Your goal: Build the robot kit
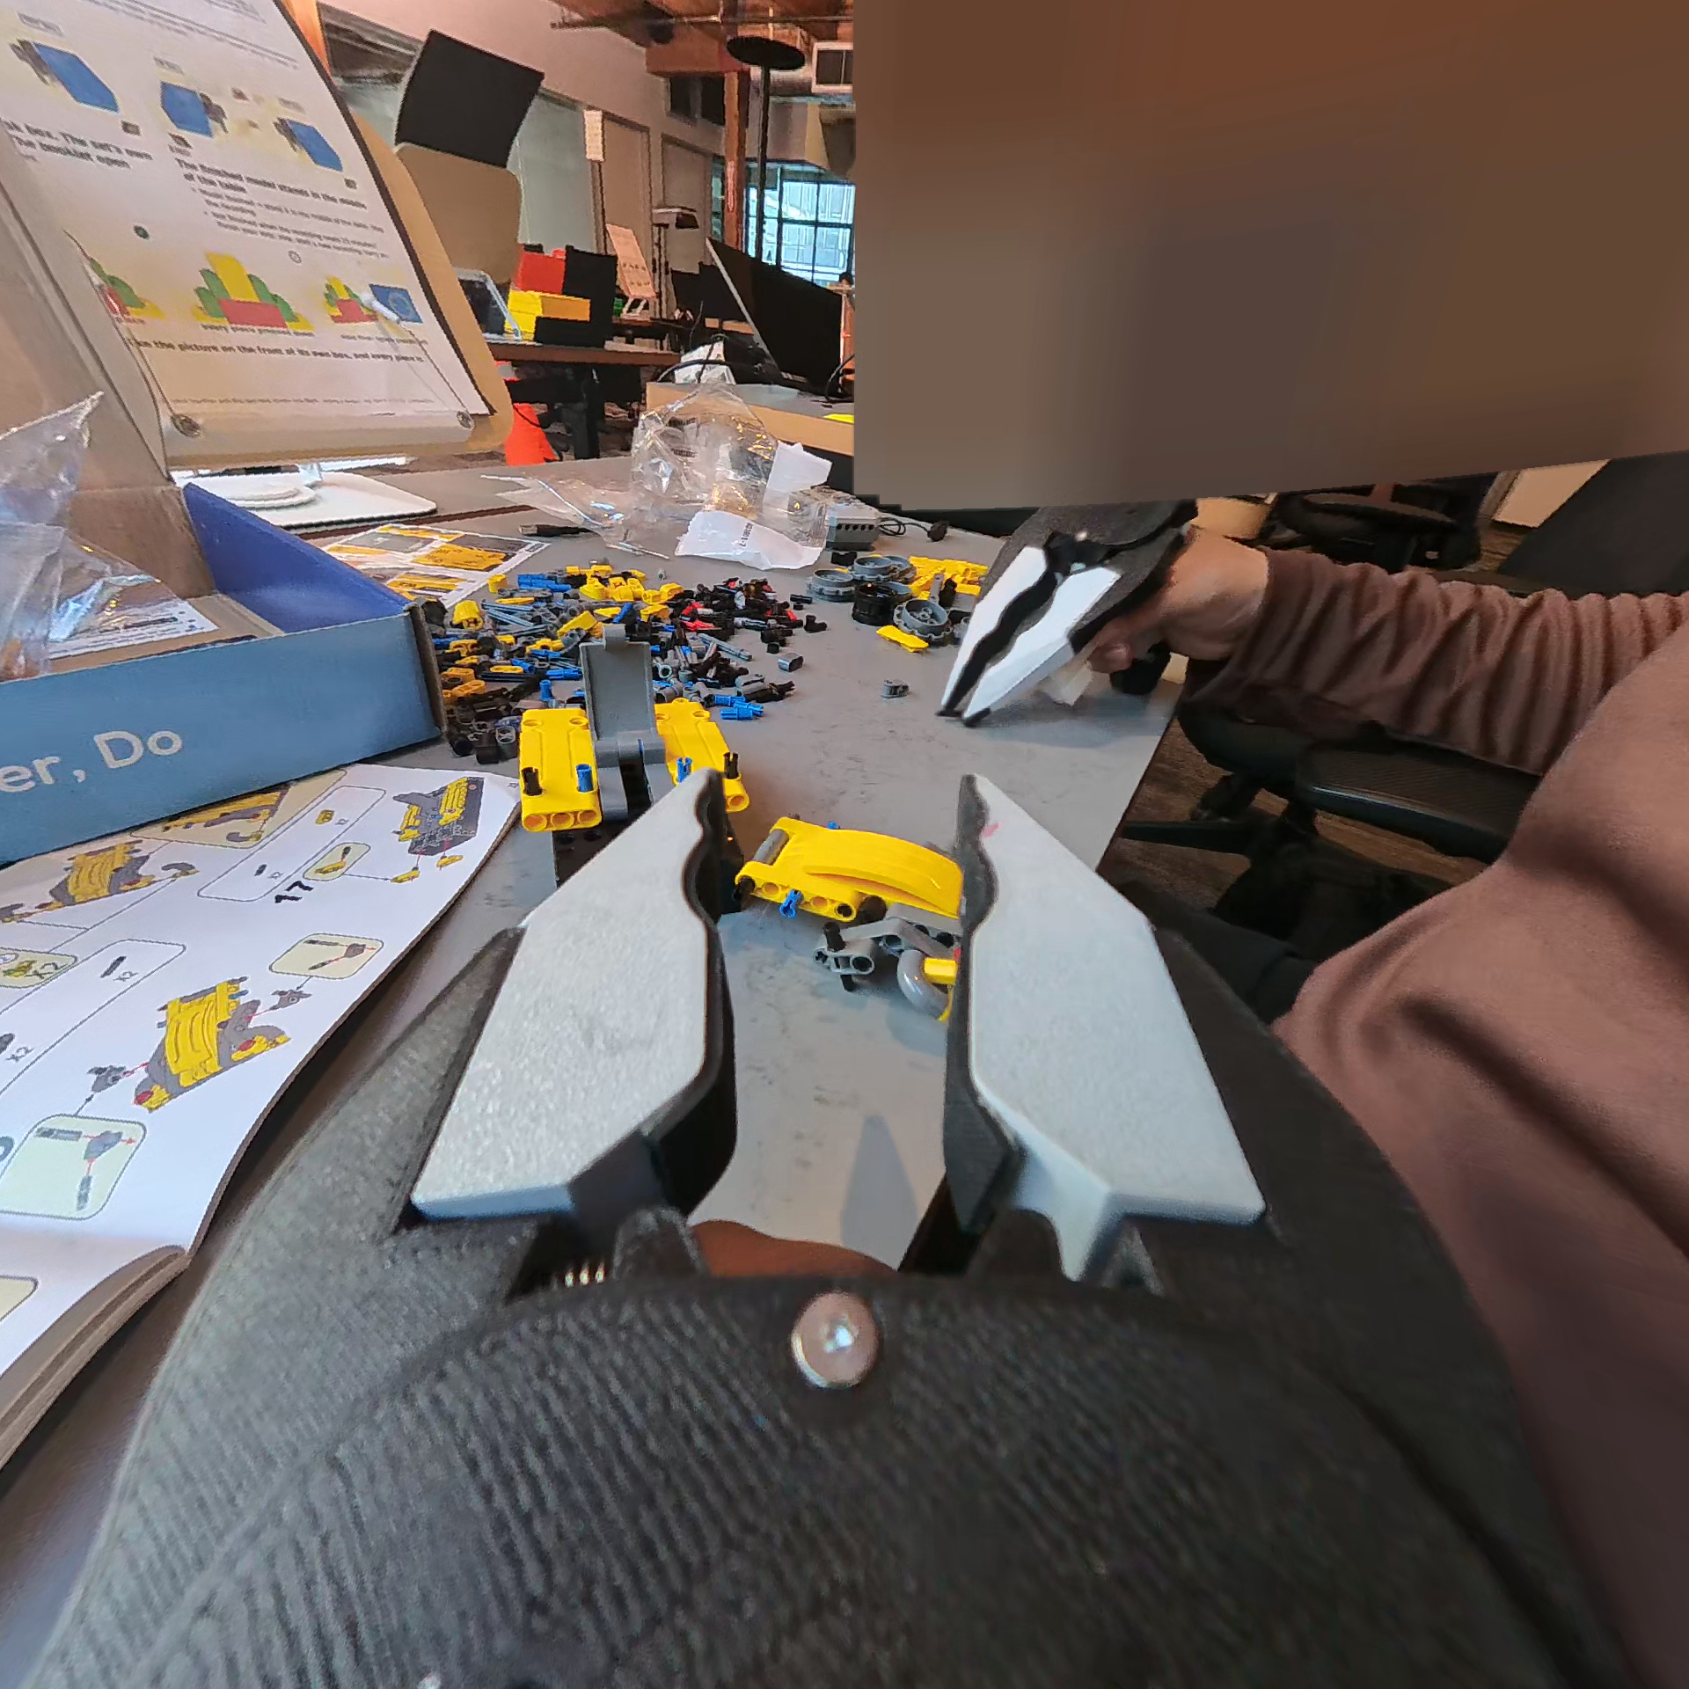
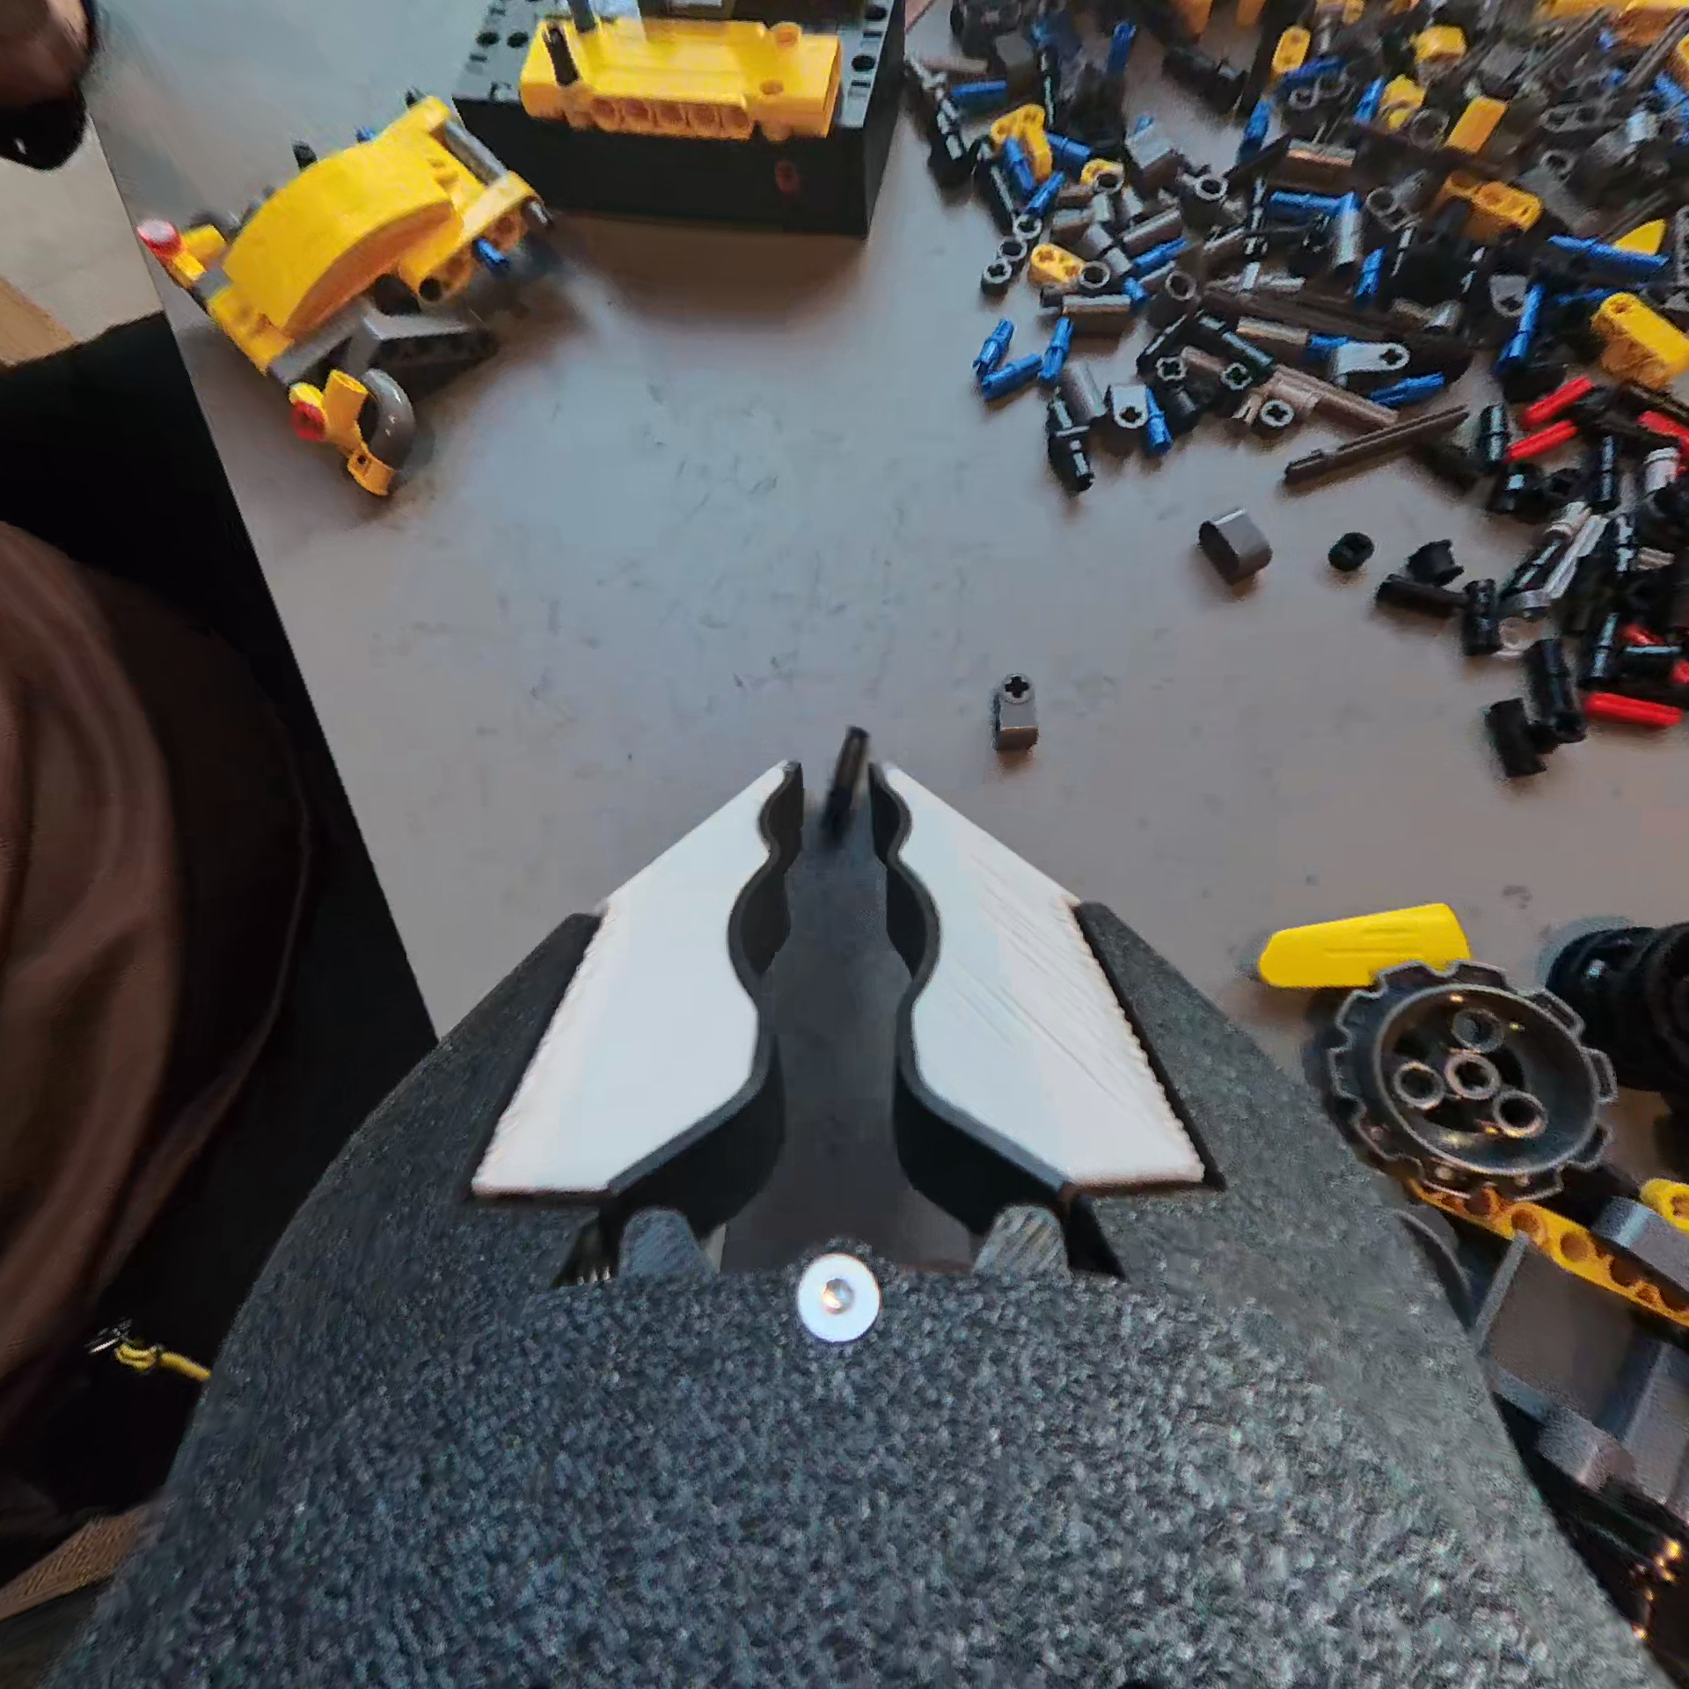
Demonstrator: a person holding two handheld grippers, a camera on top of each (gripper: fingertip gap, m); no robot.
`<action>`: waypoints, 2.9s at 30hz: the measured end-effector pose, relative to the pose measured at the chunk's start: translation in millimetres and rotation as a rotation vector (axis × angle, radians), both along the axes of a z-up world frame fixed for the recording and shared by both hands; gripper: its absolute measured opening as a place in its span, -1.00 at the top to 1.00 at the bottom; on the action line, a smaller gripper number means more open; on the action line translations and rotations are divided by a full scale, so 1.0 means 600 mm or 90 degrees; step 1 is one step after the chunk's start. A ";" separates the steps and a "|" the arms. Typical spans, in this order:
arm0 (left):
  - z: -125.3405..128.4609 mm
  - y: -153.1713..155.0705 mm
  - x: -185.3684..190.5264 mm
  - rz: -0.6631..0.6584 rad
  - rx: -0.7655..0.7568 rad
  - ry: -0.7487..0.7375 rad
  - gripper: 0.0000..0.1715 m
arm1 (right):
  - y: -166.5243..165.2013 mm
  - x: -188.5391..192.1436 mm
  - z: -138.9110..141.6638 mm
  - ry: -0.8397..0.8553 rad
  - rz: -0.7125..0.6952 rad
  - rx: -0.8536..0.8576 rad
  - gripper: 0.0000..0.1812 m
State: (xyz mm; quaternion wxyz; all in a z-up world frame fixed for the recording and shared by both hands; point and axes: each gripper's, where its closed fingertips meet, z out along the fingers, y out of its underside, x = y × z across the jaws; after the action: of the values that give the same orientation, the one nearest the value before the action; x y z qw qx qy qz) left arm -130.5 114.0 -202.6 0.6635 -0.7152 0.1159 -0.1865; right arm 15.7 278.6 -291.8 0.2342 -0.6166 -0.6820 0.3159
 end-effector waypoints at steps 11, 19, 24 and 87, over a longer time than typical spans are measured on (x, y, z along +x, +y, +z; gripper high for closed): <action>0.005 -0.007 0.000 -0.012 0.017 -0.007 0.45 | -0.058 -0.086 -0.001 -0.004 0.059 -0.010 0.98; 0.003 -0.009 0.003 -0.003 0.024 0.018 0.46 | -0.023 -0.060 0.044 0.064 0.011 -0.014 0.81; 0.002 -0.008 0.003 -0.002 0.023 0.017 0.47 | 0.064 0.004 0.063 0.050 -0.076 0.056 0.83; 0.000 -0.008 0.005 -0.007 0.018 0.020 0.47 | 0.100 -0.200 0.003 -0.068 -0.067 0.114 0.92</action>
State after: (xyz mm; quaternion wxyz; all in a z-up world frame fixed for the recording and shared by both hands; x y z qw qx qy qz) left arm -127.6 109.1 -202.5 0.6705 -0.7082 0.1325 -0.1771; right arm -104.1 338.7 -289.7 0.2675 -0.6442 -0.6857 0.2078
